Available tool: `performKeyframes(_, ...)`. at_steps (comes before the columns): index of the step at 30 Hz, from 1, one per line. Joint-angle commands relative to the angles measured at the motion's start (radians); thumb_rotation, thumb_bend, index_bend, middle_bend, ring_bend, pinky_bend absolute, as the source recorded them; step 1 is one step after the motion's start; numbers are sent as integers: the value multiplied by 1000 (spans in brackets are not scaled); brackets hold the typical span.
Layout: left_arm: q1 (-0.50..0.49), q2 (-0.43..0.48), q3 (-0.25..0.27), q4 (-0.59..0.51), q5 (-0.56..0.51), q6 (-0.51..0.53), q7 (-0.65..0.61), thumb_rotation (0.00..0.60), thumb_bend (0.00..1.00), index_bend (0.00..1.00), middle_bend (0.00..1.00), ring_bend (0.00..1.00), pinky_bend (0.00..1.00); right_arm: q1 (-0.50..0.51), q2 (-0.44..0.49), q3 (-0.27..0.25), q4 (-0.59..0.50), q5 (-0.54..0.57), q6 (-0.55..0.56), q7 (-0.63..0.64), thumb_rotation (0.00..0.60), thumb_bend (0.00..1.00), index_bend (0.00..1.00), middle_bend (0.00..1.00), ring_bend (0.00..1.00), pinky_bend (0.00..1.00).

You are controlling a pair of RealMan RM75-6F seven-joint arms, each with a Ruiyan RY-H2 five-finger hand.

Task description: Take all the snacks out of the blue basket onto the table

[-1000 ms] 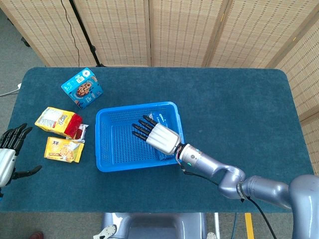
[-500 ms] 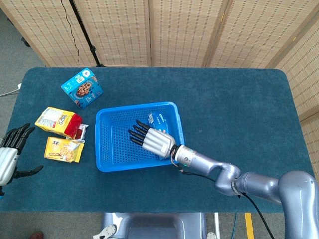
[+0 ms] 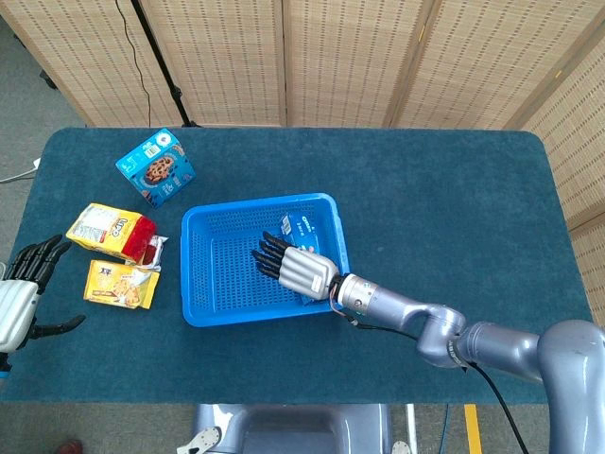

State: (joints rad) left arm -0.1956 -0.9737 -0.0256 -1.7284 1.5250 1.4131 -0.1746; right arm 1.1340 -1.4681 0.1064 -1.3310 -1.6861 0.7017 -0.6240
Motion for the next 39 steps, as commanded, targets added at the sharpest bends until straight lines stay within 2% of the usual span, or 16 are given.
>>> performKeyframes(1, 1, 0, -1, 2, 1, -1, -5, 600, 0, 0, 0, 0, 0, 13, 8, -14, 1, -11, -18, -4, 600, 0, 0, 0, 0, 0)
performKeyframes(16, -2, 1, 0, 4, 11, -14, -15, 600, 0, 0, 0, 0, 0, 68, -15, -52, 15, -15, -120, -47, 600, 0, 5, 0, 0, 0)
performKeyframes(19, -3, 2, 0, 6, 12, -17, -21, 600, 0, 0, 0, 0, 0, 77, -34, -54, 34, -16, -131, -63, 600, 0, 39, 0, 0, 0)
performKeyframes(22, -4, 4, 1, 8, 15, -21, -32, 600, 0, 0, 0, 0, 0, 84, -61, -59, 63, -21, -131, -63, 600, 0, 133, 0, 0, 20)
performKeyframes(26, -5, 6, 0, 11, 13, -25, -41, 600, 0, 0, 0, 0, 0, 97, -81, -77, 92, -42, -124, -26, 600, 0, 342, 99, 26, 183)
performKeyframes(31, -10, 8, 0, 11, 11, -37, -49, 600, 0, 0, 0, 0, 0, 109, -105, -119, 139, -115, -52, 59, 600, 19, 539, 338, 242, 437)
performKeyframes(33, -10, 8, 0, 11, 13, -38, -49, 600, 0, 0, 0, 0, 0, 112, -110, -133, 155, -144, -12, 96, 600, 151, 621, 437, 345, 536)
performKeyframes(35, -11, 8, 1, 11, 14, -39, -47, 600, 0, 0, 0, 0, 0, 112, -111, -142, 164, -167, 28, 125, 600, 269, 680, 496, 405, 598)
performKeyframes(39, -12, 8, 3, 9, 15, -44, -48, 600, 0, 0, 0, 0, 0, 111, -96, -152, 173, -215, 124, 178, 600, 313, 715, 534, 445, 641)
